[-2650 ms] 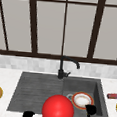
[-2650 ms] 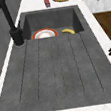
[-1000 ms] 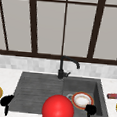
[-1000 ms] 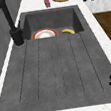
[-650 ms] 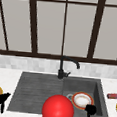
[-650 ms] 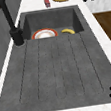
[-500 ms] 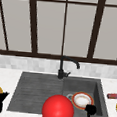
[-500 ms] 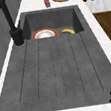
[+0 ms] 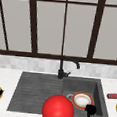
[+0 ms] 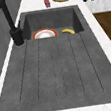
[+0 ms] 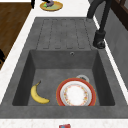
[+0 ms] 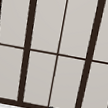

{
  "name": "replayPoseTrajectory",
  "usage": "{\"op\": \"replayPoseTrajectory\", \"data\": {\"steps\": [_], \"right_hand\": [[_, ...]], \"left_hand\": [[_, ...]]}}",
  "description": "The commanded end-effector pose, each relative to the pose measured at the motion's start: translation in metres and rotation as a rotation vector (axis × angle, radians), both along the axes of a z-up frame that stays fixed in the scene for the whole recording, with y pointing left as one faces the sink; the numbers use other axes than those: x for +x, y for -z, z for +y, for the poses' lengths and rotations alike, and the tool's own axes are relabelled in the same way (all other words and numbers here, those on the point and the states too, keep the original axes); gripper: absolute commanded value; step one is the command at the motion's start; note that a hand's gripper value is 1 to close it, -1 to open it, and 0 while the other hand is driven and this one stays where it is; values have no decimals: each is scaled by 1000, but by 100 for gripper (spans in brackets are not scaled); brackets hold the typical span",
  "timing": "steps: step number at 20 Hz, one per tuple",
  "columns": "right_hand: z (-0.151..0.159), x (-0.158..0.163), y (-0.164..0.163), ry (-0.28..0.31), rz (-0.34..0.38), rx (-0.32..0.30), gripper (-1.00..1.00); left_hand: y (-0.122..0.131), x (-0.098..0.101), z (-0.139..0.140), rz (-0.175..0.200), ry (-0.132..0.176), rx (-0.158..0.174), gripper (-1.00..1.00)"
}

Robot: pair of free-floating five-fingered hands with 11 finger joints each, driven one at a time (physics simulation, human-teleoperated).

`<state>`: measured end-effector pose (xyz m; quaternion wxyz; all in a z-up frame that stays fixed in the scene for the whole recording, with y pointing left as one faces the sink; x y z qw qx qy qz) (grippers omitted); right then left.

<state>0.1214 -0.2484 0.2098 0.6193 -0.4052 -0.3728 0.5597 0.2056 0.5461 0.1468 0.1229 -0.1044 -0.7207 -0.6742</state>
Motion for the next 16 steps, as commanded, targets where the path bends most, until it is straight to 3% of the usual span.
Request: {"op": "replayPoseTrajectory", "data": {"steps": [1,6,11,15,16], "right_hand": [[0,0,0,0,0,0,0],[0,0,0,0,0,0,0],[0,0,0,0,0,0,0],[0,0,0,0,0,0,0],[0,0,0,0,0,0,0]], "left_hand": [[0,9,18,-16,47,29,-100],[3,21,44,-12,41,34,-100],[2,30,70,-17,31,68,-100],[3,41,84,-16,50,80,-100],[5,44,90,-13,42,89,-100]]}}
